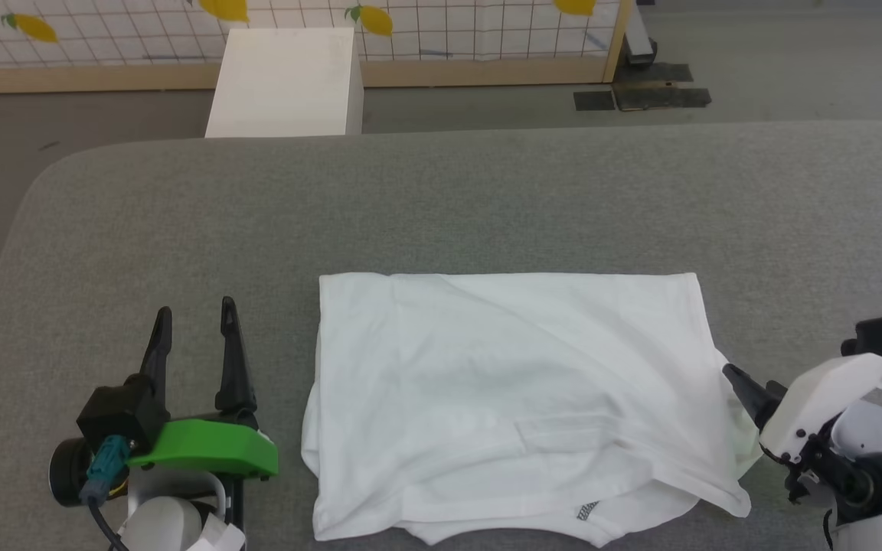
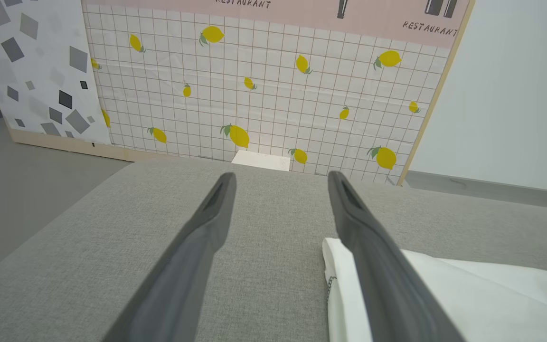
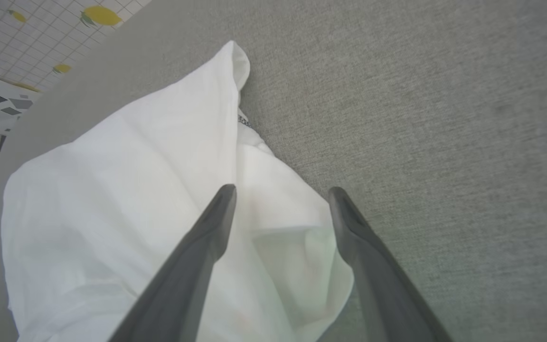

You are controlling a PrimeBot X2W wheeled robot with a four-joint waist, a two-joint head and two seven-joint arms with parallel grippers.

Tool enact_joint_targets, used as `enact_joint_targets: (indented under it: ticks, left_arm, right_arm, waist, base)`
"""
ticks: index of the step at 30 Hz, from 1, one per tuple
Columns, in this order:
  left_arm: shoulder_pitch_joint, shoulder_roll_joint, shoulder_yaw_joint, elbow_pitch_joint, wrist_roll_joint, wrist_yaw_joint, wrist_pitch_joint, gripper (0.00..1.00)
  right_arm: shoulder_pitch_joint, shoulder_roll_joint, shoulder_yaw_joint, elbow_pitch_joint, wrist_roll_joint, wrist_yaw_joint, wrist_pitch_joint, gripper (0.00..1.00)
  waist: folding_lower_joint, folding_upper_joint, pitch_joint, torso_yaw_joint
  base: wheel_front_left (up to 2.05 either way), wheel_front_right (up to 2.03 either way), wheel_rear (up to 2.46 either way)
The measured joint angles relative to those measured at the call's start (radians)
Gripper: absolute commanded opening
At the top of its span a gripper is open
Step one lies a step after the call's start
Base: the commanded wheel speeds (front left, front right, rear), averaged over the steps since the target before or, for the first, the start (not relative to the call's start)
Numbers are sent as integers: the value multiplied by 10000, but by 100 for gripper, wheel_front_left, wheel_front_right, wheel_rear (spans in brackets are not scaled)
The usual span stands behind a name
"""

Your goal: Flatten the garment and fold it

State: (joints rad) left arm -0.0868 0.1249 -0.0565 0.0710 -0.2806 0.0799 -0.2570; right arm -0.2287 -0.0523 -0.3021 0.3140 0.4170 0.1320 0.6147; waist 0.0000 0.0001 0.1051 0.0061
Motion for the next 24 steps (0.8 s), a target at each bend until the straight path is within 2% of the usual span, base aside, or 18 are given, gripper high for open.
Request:
enact_joint_targets:
  ticks: [6,15,16,17,19,20,24]
  left_arm:
    - [-15,-196,238,257,138,-359,0,100]
    - [-87,-391,520,460,416,-629,0,100]
    - [-111,-408,541,474,470,-665,0,100]
    - [-128,-418,558,489,497,-706,0,100]
    - [-161,-454,604,514,527,-750,0,100]
    - [-171,-470,629,516,560,-788,0,100]
    - [-176,-525,648,525,629,-828,0,100]
  right_arm:
    - [-403,-88,244,581,-844,2,748,100]
    - [-600,-240,849,775,-226,0,1522,100]
    - [-601,-236,890,784,-52,0,1530,82]
    - [-604,-236,911,790,132,0,1576,45]
    - [-609,-232,1001,803,533,0,1611,20]
    - [-609,-217,1070,809,667,0,1611,0]
    - [-608,-130,1235,861,807,0,1476,0]
  waist:
    - [0,0,270,161]
    - [0,0,490,286]
    - [1,0,498,290]
    - [1,0,503,293]
    - [1,0,507,293]
    - [1,0,513,288]
    - [1,0,535,276]
  base:
    - [0,0,0]
    - [0,0,0]
    - [0,0,0]
    - [0,0,0]
    - [0,0,0]
    - [0,0,0]
    - [0,0,0]
